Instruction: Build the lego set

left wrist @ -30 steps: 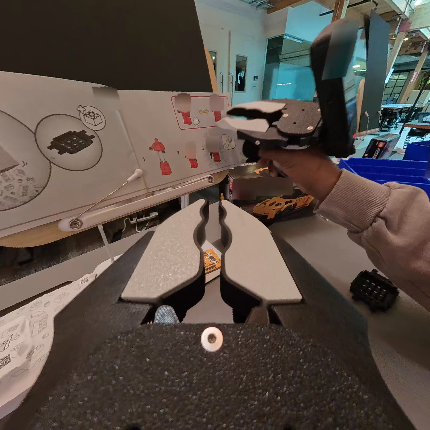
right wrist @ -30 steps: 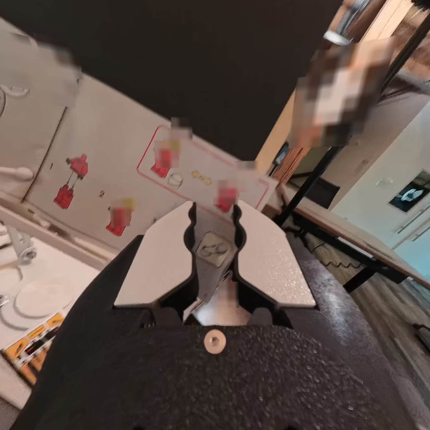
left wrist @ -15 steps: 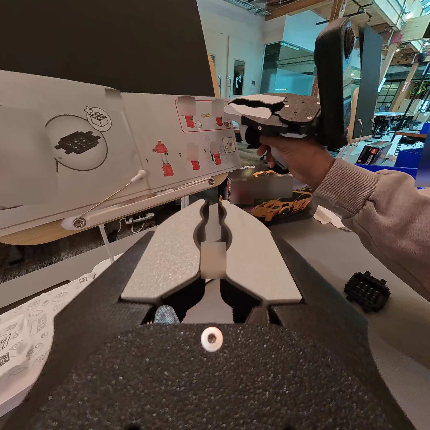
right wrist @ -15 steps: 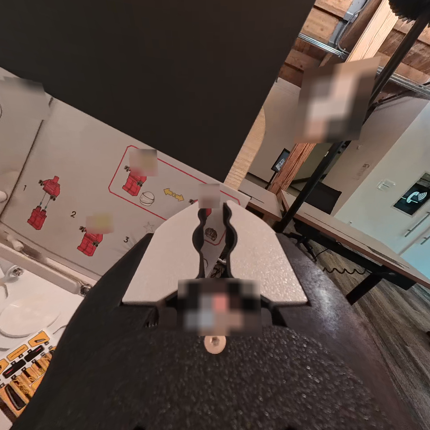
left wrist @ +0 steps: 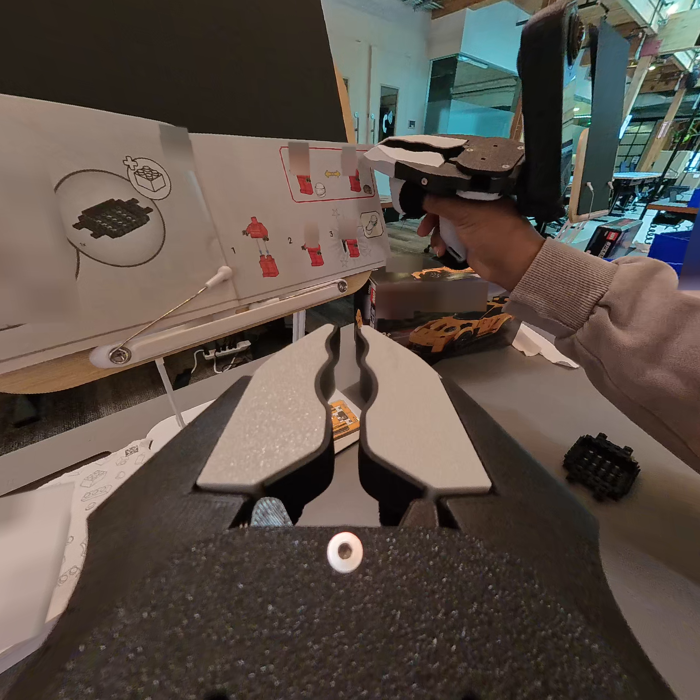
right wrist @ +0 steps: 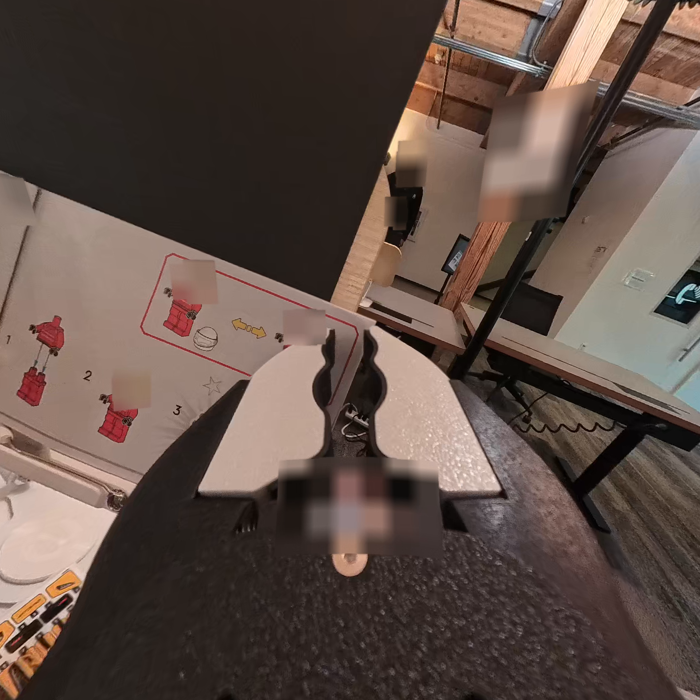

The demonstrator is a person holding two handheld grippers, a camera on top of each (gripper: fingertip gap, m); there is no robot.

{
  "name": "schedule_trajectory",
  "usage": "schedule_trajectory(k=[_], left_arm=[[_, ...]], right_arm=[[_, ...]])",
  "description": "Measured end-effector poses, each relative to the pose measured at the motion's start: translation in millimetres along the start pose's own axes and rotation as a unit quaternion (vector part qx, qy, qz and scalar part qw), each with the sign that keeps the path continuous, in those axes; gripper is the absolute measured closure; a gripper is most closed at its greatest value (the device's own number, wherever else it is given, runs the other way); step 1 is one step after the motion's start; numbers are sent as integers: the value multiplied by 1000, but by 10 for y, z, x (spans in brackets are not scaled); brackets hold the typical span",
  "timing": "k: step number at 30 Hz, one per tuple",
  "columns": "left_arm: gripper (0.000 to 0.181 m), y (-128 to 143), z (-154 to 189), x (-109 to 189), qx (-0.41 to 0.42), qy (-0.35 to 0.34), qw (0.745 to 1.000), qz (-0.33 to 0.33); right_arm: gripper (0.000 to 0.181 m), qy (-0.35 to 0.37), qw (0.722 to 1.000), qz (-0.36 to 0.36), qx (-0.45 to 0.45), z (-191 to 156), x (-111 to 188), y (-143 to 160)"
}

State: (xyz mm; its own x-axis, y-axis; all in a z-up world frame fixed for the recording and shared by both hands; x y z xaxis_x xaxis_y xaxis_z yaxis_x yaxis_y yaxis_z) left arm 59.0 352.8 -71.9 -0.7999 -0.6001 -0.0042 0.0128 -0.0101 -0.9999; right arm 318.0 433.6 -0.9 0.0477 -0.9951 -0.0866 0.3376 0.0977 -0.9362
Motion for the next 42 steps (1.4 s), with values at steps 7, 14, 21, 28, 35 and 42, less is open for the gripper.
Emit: schedule_trajectory(k=[7, 14, 21, 28, 35, 42], left_arm=[[174, 18, 9, -4, 0, 3, 1000, -3], [174, 26, 19, 0, -1, 4, 1000, -4], [174, 14, 40, -22, -4, 7, 1000, -4], [167, -422, 105, -386, 63, 70, 996, 1], [164, -920, 47, -1209, 279, 202, 936, -65], [163, -835, 90, -1615, 314, 214, 917, -120]], right_arm=[[181, -4, 1000, 9, -1, -20, 18, -20], [181, -11, 1000, 5, 12, 10, 22, -20], [181, -64, 996, 43, 41, -164, 160, -112], [181, -158, 979, 97, 85, -463, 364, -300], [181, -225, 964, 112, 90, -583, 420, -310], [181, -240, 958, 118, 107, -632, 435, -244]])
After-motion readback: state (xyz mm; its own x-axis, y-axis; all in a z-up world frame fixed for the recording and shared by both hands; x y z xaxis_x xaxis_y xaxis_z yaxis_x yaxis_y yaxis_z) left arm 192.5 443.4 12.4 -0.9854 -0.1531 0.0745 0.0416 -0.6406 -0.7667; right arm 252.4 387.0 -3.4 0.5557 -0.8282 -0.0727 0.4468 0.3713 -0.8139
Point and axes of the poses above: each gripper's, where its closed fingertips meet, x back along the fingers, y out of its underside, z = x × y across the jaws, the point moved 5 cm from there along x, back along the fingers, and after that the axes turned 8 degrees about -y, right-handed, at the moved point
